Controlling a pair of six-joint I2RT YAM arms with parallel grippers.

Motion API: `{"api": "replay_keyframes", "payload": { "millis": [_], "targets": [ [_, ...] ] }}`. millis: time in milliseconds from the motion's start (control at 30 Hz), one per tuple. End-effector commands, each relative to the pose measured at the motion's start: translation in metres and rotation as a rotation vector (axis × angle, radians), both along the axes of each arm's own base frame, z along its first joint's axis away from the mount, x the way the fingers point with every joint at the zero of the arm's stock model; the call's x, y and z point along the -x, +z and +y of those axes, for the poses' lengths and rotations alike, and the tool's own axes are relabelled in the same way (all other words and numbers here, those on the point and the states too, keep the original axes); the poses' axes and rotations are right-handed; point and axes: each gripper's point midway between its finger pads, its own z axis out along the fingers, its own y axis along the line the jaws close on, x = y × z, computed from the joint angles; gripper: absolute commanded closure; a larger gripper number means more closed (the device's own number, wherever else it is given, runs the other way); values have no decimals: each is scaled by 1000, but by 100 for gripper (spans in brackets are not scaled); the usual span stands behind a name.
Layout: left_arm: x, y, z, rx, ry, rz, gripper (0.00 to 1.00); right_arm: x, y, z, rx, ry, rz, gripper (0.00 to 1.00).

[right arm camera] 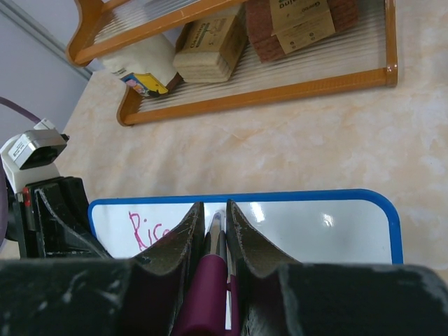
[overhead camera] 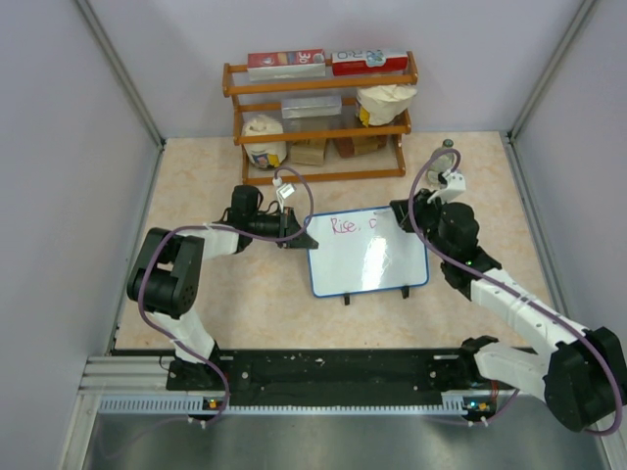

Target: Write a sentence on the whiteboard

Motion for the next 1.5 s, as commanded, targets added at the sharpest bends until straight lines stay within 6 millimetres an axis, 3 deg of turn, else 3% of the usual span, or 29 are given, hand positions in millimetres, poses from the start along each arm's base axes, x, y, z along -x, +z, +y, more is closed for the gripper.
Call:
{"api": "replay_keyframes", "payload": {
  "millis": [0,400,833,1100,1333,1467],
  "targets": [
    [-3,-35,6,-95,49,-3,100,-1,4,-3,-9,-6,-10,100],
    [-3,-34,6,-94,47,-5,100,15,-18,-5,-2,17,35,100],
    [-2,-35,6,-96,49,-4,100,23,-22,-10,1,5,37,100],
    [-2,-35,6,-97,49,-4,100,20,-8,-13,-16,-14,4,100],
    [-3,-35,6,-97,49,-5,100,21,29,-12,-66,-9,-86,100],
    [-3,-35,6,-97,49,-5,100,17,37,-16,-57,-34,-102,100]
  ]
}}
